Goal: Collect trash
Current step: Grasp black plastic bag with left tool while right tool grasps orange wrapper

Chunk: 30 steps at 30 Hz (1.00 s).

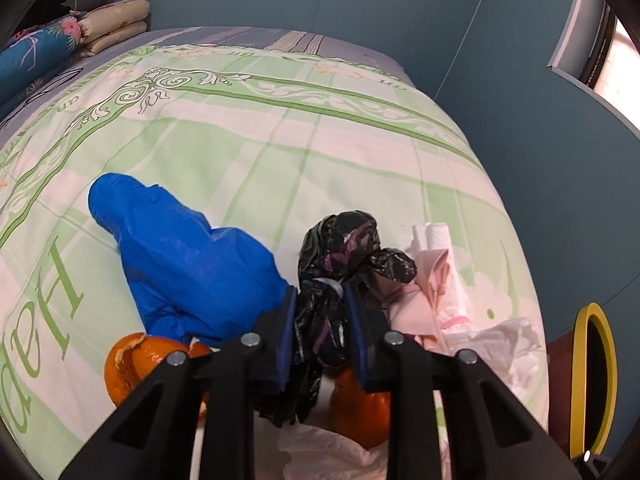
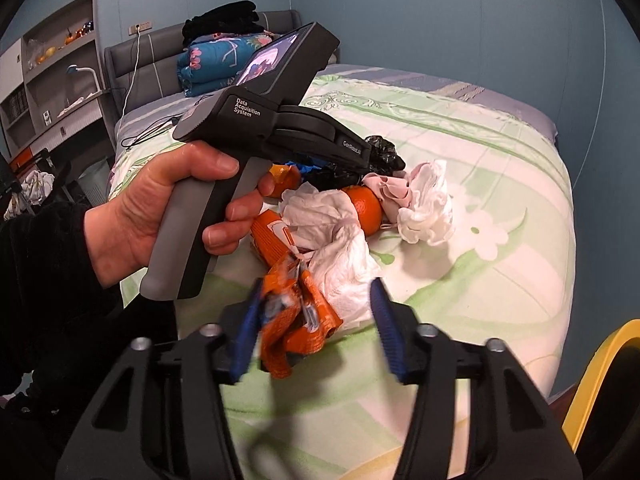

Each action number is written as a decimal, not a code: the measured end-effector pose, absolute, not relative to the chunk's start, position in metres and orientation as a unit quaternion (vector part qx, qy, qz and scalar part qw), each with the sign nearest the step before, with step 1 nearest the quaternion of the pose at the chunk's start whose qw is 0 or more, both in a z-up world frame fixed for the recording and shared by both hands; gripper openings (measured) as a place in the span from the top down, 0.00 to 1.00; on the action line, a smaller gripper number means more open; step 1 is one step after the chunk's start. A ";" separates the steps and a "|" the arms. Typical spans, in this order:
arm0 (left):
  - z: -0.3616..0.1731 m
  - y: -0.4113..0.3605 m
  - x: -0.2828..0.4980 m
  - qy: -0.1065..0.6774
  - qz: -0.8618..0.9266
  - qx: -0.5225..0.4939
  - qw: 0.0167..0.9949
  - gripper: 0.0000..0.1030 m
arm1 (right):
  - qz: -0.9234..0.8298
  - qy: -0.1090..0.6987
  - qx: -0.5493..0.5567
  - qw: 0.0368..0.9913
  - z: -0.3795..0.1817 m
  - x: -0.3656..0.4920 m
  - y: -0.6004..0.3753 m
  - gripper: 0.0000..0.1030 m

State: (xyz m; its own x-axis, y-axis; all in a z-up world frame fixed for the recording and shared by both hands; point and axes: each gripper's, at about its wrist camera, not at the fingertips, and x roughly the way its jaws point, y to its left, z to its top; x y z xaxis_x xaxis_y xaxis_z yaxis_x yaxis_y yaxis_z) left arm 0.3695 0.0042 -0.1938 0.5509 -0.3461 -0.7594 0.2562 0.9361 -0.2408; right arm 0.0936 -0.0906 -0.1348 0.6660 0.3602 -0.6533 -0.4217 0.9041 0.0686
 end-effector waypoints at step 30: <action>-0.145 0.055 0.338 0.391 -0.155 -0.135 0.897 0.83 | 0.219 0.355 -0.036 0.908 -0.109 0.076 -0.104 0.97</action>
State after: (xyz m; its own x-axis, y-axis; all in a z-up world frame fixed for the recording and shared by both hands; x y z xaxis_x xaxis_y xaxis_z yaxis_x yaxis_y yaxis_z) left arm 0.3382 0.0554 -0.1453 0.6458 -0.3843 -0.6598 0.1723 0.9152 -0.3644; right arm 0.0761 -0.1036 -0.1092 0.6516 0.3719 -0.6611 -0.4235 0.9014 0.0897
